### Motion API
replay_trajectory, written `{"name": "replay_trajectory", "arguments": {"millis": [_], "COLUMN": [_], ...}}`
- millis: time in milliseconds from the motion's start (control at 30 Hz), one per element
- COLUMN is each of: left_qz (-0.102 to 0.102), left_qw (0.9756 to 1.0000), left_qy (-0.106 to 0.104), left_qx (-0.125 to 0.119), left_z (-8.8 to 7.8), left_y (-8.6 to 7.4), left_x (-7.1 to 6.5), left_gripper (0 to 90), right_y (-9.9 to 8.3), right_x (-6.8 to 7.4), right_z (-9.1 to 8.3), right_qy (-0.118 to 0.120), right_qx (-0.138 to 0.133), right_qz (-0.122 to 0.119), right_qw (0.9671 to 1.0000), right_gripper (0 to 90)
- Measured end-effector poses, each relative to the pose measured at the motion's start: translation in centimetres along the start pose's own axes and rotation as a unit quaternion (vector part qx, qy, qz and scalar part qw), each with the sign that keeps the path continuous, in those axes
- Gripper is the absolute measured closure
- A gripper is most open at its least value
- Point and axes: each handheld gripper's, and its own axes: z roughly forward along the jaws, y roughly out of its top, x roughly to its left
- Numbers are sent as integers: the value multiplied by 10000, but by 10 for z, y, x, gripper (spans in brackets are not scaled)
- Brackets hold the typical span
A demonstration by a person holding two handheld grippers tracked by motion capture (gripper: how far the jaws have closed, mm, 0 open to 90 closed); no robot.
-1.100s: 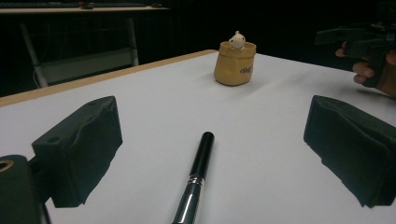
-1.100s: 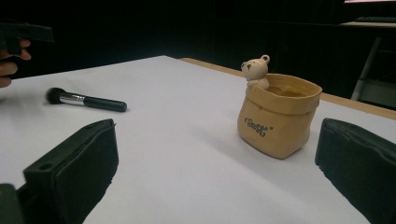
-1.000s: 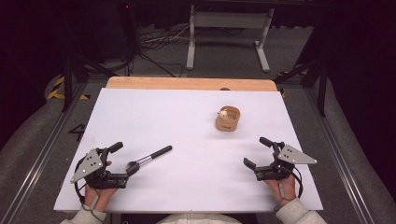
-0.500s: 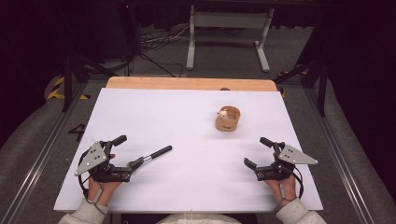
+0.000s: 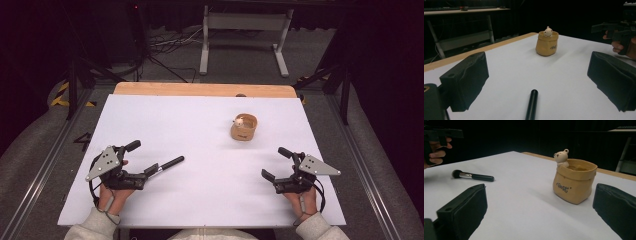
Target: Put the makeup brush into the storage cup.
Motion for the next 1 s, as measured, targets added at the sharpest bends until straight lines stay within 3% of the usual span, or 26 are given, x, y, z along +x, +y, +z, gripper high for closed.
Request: {"name": "replay_trajectory", "arguments": {"millis": [367,400,433,500,600,667,700,800,1000], "left_qz": [114,143,143,235,266,364,364,440,541], "left_qw": [9997,9987,9987,9969,9941,9901,9901,9820,9685], "left_qy": [20,29,29,121,97,34,34,-51,-214], "left_qx": [231,489,489,745,1047,1358,1358,1838,2419], "left_z": [8,12,12,14,17,21,21,28,39], "left_y": [15,19,19,24,33,38,38,42,47], "left_x": [2,3,3,4,7,9,9,11,13], "left_gripper": [14,6,0,0,0,6,17,19,20], "right_y": [1,1,1,2,2,2,2,2,2], "right_x": [0,0,0,-1,-1,-1,-1,-2,-3], "right_z": [-2,-2,-2,-3,-4,-3,-3,-4,-5], "right_qy": [-2,7,7,12,24,4,4,31,19], "right_qx": [2,-4,-4,6,22,41,41,8,17], "right_qz": [34,42,42,63,61,54,54,66,105], "right_qw": [10000,10000,10000,10000,10000,10000,10000,10000,9999], "right_gripper": [0,0,0,0,0,0,0,0,0]}}
